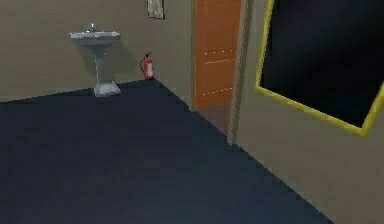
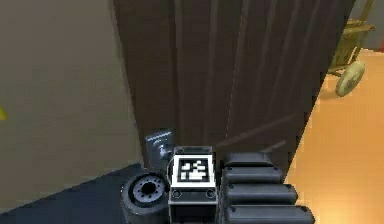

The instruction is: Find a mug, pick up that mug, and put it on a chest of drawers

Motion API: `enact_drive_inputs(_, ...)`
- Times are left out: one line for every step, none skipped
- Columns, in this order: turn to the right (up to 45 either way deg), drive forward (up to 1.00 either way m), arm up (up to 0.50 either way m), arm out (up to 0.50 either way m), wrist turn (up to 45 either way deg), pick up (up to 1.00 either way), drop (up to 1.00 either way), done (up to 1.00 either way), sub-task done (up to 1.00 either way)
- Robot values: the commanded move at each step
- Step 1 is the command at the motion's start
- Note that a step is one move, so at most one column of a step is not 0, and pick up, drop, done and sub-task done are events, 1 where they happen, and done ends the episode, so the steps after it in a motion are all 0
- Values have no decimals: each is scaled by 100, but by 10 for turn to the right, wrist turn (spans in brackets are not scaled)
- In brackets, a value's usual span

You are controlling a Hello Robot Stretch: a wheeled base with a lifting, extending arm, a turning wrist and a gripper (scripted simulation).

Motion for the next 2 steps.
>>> enact_drive_inputs(0, 100, 0, 0, 0, 0, 0, 0, 0)
enact_drive_inputs(0, 100, 0, 0, 0, 0, 0, 0, 0)
